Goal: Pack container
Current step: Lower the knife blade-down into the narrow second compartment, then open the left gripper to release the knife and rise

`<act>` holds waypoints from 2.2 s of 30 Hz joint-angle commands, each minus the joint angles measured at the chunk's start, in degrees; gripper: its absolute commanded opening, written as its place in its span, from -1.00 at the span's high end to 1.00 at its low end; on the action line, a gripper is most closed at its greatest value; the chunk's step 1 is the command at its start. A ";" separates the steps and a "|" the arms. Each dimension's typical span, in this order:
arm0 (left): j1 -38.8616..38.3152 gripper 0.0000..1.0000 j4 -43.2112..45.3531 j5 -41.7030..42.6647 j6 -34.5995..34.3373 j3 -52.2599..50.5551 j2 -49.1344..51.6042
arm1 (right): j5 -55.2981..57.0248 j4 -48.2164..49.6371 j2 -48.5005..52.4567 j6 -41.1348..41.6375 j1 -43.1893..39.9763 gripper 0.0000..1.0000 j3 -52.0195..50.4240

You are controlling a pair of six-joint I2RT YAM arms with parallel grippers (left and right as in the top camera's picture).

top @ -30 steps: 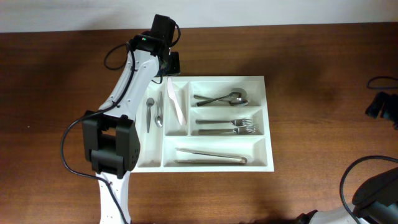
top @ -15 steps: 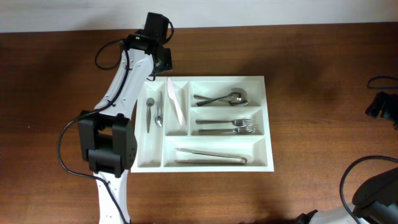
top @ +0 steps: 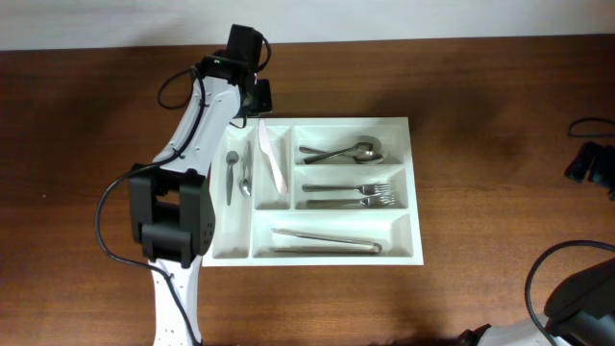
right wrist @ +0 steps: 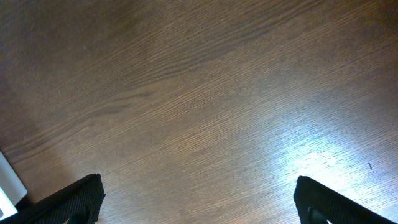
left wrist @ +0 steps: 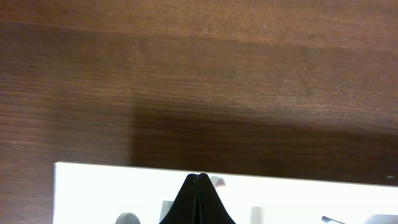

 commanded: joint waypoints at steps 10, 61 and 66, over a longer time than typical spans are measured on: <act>-0.02 0.96 0.79 1.79 0.22 -0.20 2.69 | 0.33 0.02 0.52 0.48 -0.11 -0.98 -0.07; -0.17 0.96 0.28 5.60 0.24 -0.22 3.32 | 0.33 0.02 0.52 0.48 -0.11 -0.98 -0.07; -0.17 0.97 1.09 5.60 0.24 -0.20 3.32 | 0.33 0.02 0.52 0.48 -0.11 -0.98 -0.07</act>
